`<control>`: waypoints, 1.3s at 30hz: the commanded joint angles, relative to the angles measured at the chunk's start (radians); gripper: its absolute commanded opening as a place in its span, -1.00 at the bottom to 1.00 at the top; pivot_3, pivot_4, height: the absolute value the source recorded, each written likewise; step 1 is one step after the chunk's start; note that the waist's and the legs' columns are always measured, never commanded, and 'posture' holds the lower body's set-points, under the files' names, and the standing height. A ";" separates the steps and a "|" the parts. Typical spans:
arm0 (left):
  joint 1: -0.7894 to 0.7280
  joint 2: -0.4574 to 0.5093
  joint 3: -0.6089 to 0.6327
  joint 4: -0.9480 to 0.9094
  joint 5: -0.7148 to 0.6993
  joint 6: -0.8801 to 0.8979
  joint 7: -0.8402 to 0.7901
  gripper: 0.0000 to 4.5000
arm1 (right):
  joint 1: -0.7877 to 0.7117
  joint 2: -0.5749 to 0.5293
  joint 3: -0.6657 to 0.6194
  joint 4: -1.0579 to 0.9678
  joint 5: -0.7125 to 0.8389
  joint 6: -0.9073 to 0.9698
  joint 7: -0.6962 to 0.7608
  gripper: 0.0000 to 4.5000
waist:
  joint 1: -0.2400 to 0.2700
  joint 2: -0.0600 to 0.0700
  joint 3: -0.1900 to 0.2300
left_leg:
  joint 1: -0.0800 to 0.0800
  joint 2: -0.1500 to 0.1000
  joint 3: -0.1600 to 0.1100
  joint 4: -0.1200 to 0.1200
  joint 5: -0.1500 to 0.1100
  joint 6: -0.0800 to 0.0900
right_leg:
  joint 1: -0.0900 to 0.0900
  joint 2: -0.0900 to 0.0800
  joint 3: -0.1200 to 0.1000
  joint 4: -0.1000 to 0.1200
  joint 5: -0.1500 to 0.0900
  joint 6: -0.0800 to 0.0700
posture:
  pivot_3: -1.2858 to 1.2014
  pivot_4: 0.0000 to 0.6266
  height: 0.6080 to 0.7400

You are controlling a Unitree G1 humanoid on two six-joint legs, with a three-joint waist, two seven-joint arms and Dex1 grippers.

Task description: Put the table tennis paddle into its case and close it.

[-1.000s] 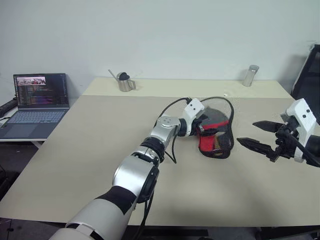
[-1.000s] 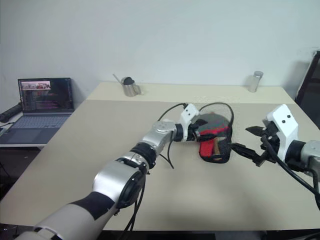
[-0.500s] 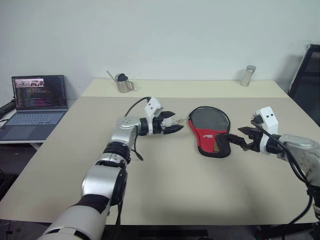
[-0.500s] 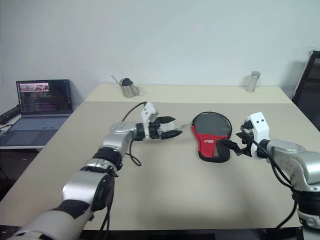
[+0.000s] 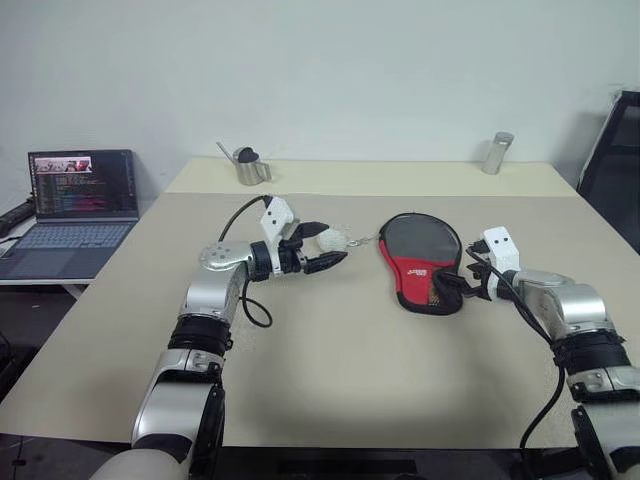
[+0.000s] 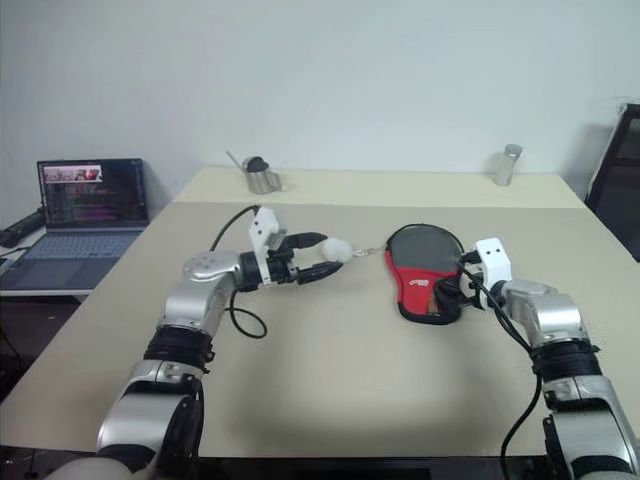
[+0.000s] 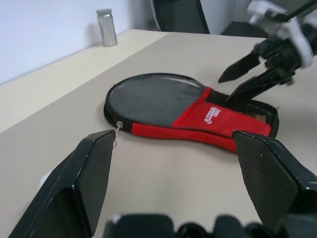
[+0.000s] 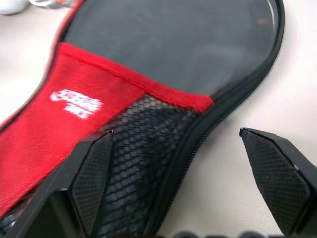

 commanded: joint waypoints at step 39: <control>-0.001 0.061 -0.038 -0.035 -0.022 -0.012 -0.017 0.84 | -0.106 0.169 -0.101 0.368 -0.086 -0.089 -0.066 -0.34 | -0.022 -0.001 -0.002 | 0.003 0.001 0.002 0.001 0.000 0.000 | 0.002 0.000 0.003 0.001 0.001 0.000 | 0.03 -0.52 1.00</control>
